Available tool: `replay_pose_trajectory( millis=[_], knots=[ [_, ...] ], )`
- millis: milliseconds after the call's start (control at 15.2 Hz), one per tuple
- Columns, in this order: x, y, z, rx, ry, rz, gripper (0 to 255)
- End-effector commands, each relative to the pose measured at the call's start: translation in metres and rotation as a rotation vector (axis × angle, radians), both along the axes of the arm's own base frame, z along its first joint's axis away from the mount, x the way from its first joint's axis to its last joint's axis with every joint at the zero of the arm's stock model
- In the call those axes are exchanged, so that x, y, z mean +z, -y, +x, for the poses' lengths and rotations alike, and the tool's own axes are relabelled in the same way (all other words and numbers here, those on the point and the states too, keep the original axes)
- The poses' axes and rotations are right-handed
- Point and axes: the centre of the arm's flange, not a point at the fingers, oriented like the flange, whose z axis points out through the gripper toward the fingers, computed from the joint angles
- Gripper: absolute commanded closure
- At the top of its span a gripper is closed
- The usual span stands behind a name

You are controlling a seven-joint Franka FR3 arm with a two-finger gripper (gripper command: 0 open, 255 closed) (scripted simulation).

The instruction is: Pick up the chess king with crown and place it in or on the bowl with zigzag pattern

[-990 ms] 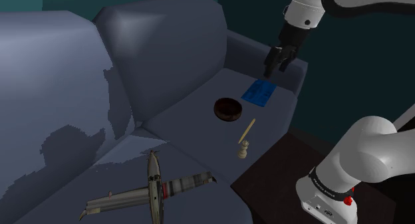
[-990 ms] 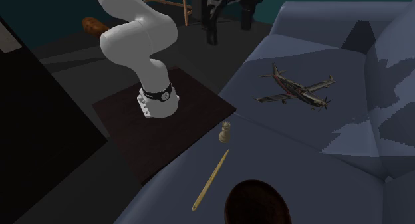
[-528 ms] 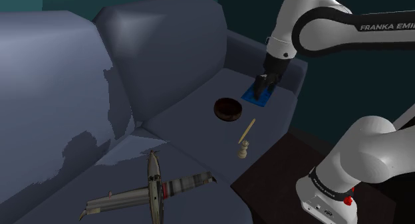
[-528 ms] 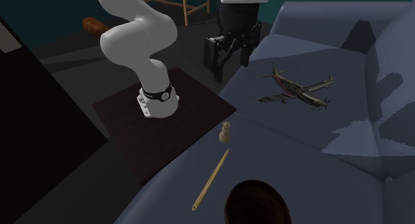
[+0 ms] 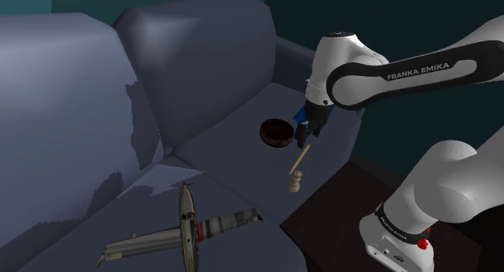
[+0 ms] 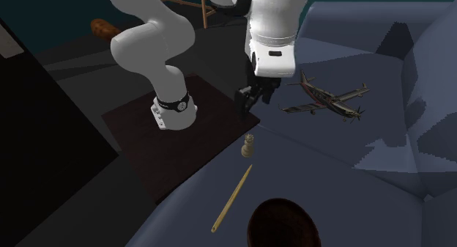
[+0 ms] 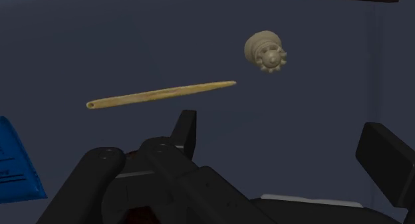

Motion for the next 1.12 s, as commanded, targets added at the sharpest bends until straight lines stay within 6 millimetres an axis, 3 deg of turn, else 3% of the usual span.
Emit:
replay_pose_trajectory(
  millis=[0, 396, 924, 1056],
  knots=[
    [-0.028, -0.006, 0.003, 0.012, -0.017, -0.003, 0],
    [-0.107, -0.018, 0.005, 0.047, -0.073, -0.015, 0],
    [-0.152, -0.019, 0.000, 0.050, -0.078, -0.016, 0],
    [-0.155, -0.019, 0.000, 0.050, -0.078, -0.016, 0]
  ],
)
